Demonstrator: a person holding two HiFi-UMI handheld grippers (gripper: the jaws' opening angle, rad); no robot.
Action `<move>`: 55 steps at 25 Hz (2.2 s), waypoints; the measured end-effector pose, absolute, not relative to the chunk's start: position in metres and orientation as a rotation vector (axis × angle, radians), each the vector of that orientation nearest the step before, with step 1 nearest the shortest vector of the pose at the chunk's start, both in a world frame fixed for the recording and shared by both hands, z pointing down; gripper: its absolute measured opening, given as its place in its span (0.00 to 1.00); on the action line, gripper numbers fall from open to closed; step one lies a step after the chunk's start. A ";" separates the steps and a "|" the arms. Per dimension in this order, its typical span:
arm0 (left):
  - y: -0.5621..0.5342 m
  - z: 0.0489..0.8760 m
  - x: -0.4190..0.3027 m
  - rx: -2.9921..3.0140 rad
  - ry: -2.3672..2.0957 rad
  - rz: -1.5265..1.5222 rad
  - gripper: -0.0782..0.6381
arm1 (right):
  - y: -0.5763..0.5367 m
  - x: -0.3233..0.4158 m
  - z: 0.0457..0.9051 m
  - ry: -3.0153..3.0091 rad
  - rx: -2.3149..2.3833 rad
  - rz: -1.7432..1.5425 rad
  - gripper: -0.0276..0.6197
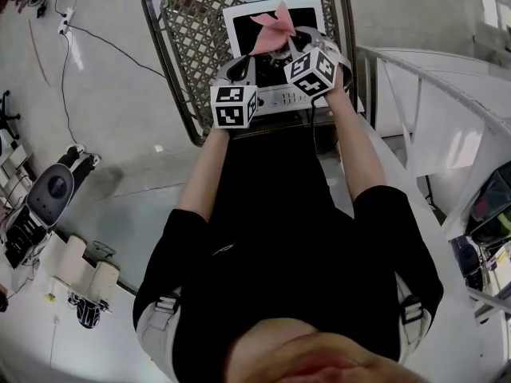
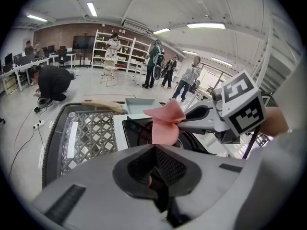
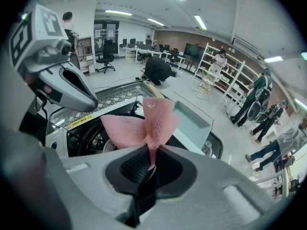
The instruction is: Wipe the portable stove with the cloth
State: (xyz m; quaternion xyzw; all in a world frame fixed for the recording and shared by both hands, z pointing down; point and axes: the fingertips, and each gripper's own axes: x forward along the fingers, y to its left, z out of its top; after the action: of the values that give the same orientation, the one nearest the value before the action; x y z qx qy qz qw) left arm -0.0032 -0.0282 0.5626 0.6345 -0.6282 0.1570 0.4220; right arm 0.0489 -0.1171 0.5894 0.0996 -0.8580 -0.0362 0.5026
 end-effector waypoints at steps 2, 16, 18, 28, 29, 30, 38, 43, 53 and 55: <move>-0.029 0.562 0.000 1.593 -1.568 0.396 0.11 | -0.119 0.055 0.584 -2.079 0.260 -0.083 0.09; -0.039 0.565 0.012 1.611 -1.549 0.408 0.11 | -0.150 0.096 0.594 -2.042 0.364 -0.030 0.09; -0.039 0.565 0.012 1.608 -1.550 0.408 0.11 | -0.155 0.097 0.596 -2.037 0.366 -0.033 0.09; -0.044 0.566 0.018 1.608 -1.551 0.402 0.11 | -0.167 0.118 0.607 -2.003 0.393 -0.003 0.09; -0.045 0.566 0.019 1.609 -1.549 0.402 0.11 | -0.168 0.120 0.608 -1.998 0.395 0.003 0.09; -0.045 0.566 0.020 1.609 -1.546 0.403 0.11 | -0.169 0.122 0.609 -1.994 0.397 0.006 0.09; -0.048 0.567 0.022 1.620 -1.538 0.406 0.11 | -0.180 0.137 0.612 -1.943 0.441 0.029 0.09; -0.046 0.564 0.023 1.628 -1.532 0.405 0.11 | -0.178 0.134 0.607 -1.942 0.449 0.031 0.09; -0.041 0.552 0.002 1.625 -1.564 0.367 0.11 | -0.178 0.088 0.528 -2.073 0.448 -0.097 0.09; -0.040 0.549 -0.008 1.617 -1.579 0.358 0.11 | -0.176 0.066 0.513 -2.110 0.425 -0.130 0.09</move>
State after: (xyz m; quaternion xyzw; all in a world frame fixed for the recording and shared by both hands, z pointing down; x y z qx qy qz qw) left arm -0.0085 -0.0396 0.5485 0.6433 -0.6281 0.1423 0.4141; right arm 0.0660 -0.1756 0.5130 0.1737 -0.8622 -0.0529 0.4729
